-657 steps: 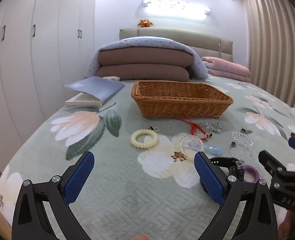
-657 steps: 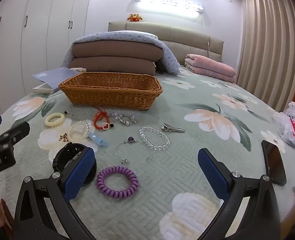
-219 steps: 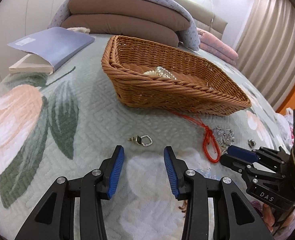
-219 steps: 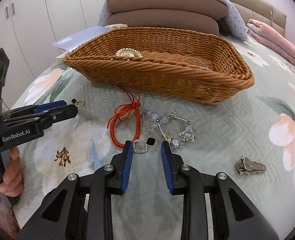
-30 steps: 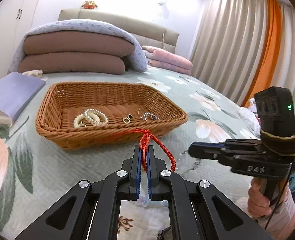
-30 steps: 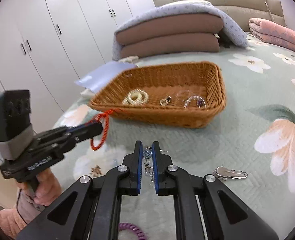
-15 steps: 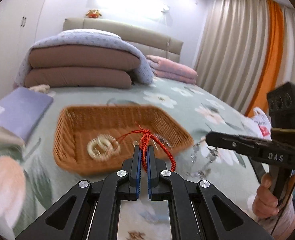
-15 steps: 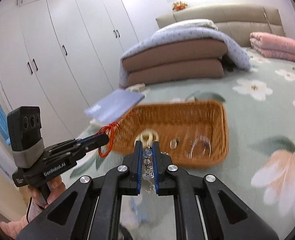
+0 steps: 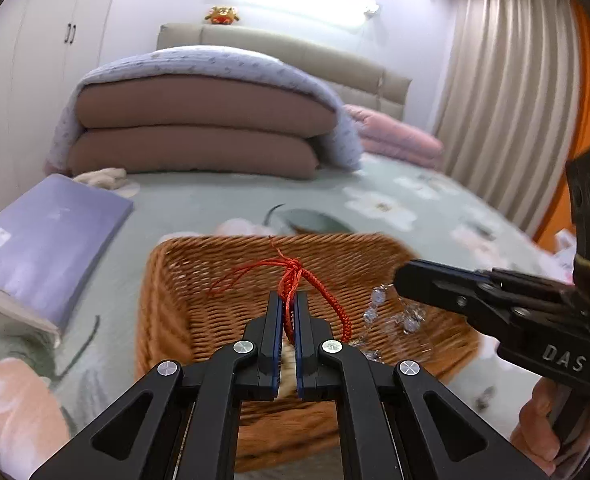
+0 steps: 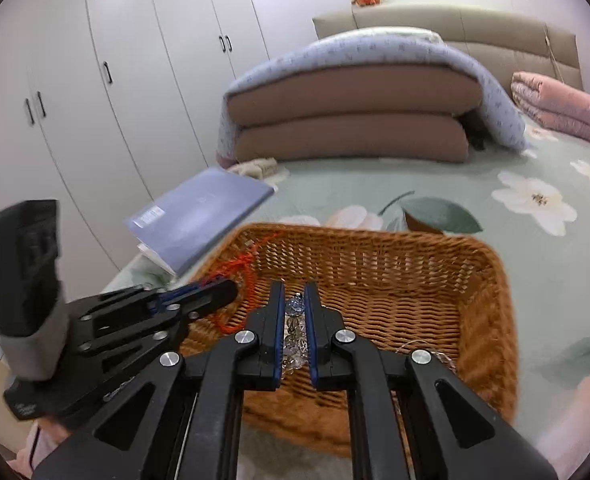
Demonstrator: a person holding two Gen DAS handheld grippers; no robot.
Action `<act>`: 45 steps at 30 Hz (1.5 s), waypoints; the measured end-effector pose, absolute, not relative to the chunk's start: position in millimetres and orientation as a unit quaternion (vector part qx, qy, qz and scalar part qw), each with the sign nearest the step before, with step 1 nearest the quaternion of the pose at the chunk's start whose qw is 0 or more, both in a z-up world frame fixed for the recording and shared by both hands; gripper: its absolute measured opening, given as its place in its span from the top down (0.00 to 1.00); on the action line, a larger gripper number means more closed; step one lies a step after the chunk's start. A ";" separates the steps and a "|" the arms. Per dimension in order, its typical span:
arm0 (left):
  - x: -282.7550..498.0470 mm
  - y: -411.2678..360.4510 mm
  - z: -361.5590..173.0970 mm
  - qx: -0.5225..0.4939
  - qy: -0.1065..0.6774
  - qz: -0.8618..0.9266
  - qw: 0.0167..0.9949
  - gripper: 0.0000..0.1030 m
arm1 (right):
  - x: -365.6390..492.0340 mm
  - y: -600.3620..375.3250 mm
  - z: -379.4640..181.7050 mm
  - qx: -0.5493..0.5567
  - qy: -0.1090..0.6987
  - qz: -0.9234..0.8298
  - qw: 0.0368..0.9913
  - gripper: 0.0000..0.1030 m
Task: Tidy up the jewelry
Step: 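Carry both held bracelets into the wicker basket and open both grippers, then grasp the black watch with the left gripper while the right grasps the purple coil tie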
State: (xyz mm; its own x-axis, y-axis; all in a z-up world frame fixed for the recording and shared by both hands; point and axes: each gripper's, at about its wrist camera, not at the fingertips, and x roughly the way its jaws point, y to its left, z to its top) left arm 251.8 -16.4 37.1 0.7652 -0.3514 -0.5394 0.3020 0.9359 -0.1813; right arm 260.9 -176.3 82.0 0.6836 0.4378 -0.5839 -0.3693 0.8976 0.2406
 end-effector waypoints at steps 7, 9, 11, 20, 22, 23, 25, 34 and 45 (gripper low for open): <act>260.1 -27.9 19.8 -0.010 0.308 -0.163 0.937 0.96 | 276.0 -184.4 50.0 0.060 0.359 0.210 0.907 0.89; 261.2 -33.4 16.0 0.000 0.314 -0.164 0.935 0.96 | 277.8 -188.0 47.9 0.065 0.360 0.207 0.907 0.89; 261.5 -35.0 13.4 0.002 0.317 -0.169 0.933 0.96 | 278.1 -189.7 46.5 0.064 0.360 0.201 0.909 0.89; 261.1 -33.7 11.3 -0.019 0.334 -0.203 0.920 0.85 | 279.7 -195.5 44.3 0.072 0.362 0.188 0.910 0.69; 258.7 -29.0 15.1 -0.027 0.328 -0.209 0.921 0.68 | 277.5 -199.6 47.0 0.074 0.351 0.182 0.915 0.67; 257.0 -26.2 17.7 -0.033 0.321 -0.210 0.923 0.64 | 276.1 -201.5 48.7 0.076 0.347 0.181 0.917 0.67; 253.5 -17.3 24.4 -0.055 0.307 -0.221 0.924 0.56 | 273.4 -205.0 51.9 0.082 0.337 0.182 0.920 0.67; 253.7 -3.8 26.8 -0.088 0.303 -0.217 0.924 0.56 | 263.4 -199.8 58.2 0.061 0.319 0.173 0.930 0.67; 248.4 -1.0 30.1 -0.087 0.290 -0.204 0.931 0.56 | 248.3 -187.5 65.2 0.026 0.295 0.167 0.940 0.67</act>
